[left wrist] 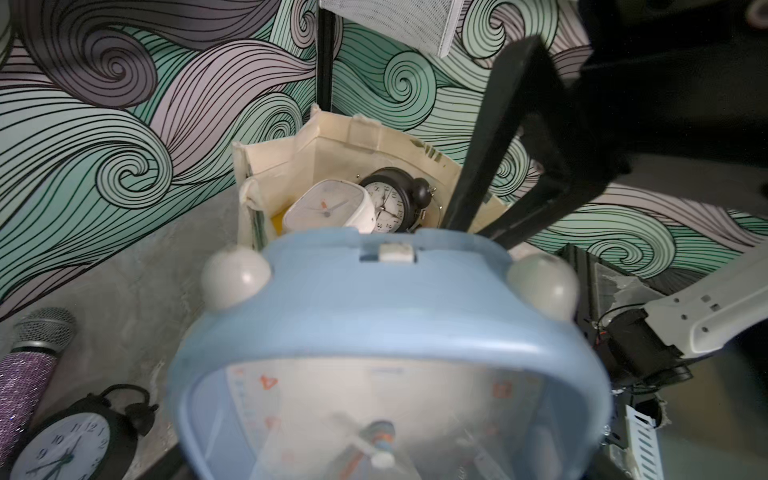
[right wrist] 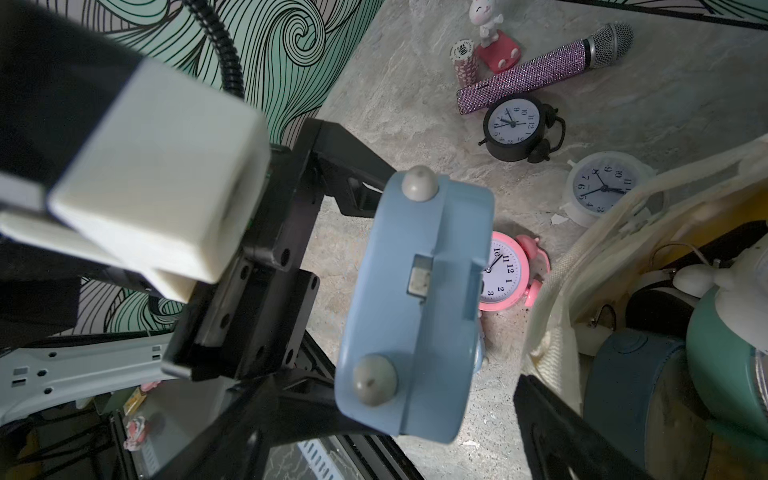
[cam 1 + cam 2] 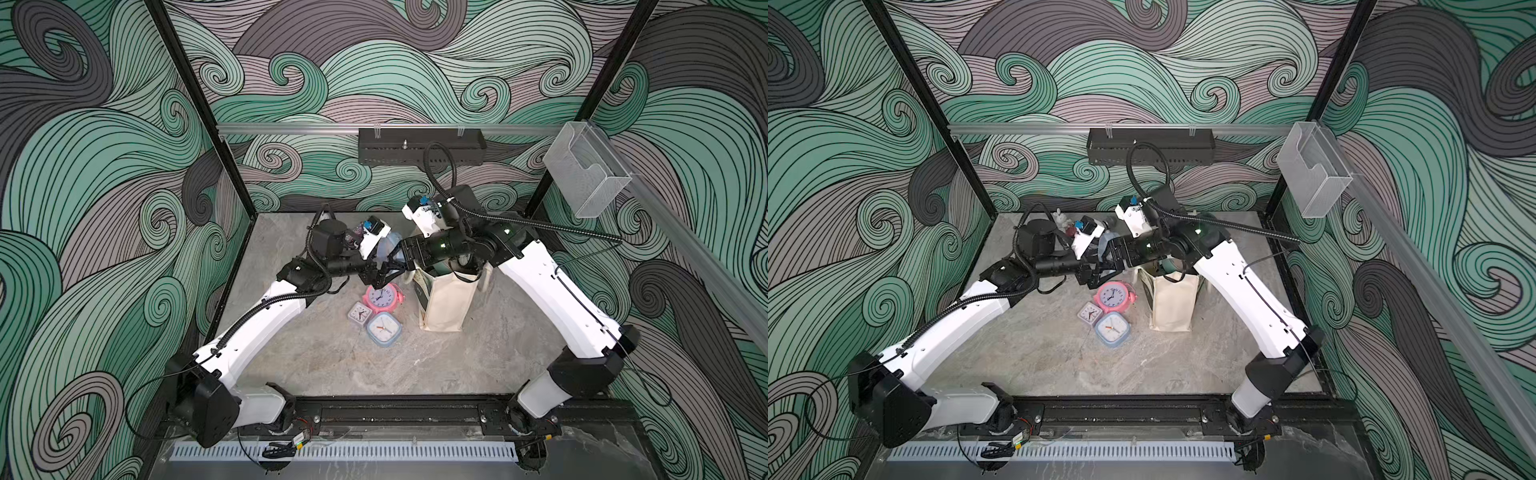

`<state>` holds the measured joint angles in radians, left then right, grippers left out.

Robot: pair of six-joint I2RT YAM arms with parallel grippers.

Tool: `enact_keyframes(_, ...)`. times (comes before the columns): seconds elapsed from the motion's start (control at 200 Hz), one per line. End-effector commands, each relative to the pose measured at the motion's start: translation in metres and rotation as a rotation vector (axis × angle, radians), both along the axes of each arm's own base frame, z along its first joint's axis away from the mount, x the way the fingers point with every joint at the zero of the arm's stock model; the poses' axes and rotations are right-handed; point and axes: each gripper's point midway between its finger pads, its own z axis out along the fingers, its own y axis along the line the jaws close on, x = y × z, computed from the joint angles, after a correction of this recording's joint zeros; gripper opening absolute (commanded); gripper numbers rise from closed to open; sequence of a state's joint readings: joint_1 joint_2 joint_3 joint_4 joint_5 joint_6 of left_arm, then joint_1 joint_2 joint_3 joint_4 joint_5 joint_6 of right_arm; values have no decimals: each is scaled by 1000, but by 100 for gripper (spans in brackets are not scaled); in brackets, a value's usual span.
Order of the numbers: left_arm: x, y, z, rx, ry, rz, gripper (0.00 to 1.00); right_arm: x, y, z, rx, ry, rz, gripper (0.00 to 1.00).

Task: Put the alarm clock into the canvas bag
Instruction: Place the alarm at the canvas bag.

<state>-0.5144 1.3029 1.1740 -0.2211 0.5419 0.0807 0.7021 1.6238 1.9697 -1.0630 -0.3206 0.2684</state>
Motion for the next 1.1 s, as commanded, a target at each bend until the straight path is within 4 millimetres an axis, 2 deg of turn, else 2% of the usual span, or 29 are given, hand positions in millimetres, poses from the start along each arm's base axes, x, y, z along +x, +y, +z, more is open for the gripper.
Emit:
enact_keyframes(0.0, 3, 4, 16, 6, -70, 35, 66, 0, -1, 0, -11, 12, -4, 84)
enact_keyframes(0.12, 4, 6, 14, 11, -68, 53, 66, 3, 4, -3, -8, 30, -3, 72)
enact_keyframes(0.665, 6, 5, 6, 29, -67, 71, 66, 18, 14, -7, -10, 40, -31, 55)
enact_keyframes(0.911, 8, 7, 6, 33, -63, 89, 71, 17, 12, -10, -16, 46, -39, 40)
enact_keyframes(1.001, 9, 8, 6, 30, -57, 101, 79, 17, 11, -7, -13, 39, -37, 31)
enact_keyframes(1.021, 9, 8, 6, 26, -55, 105, 95, 17, 11, -6, -13, 32, -39, 29)
enact_keyframes(1.031, 8, 8, 7, 23, -54, 105, 98, 18, 10, -5, -12, 30, -43, 28)
enact_keyframes(1.096, 11, 9, 9, 8, -33, 129, 99, 21, 2, 4, -5, 6, -67, 21)
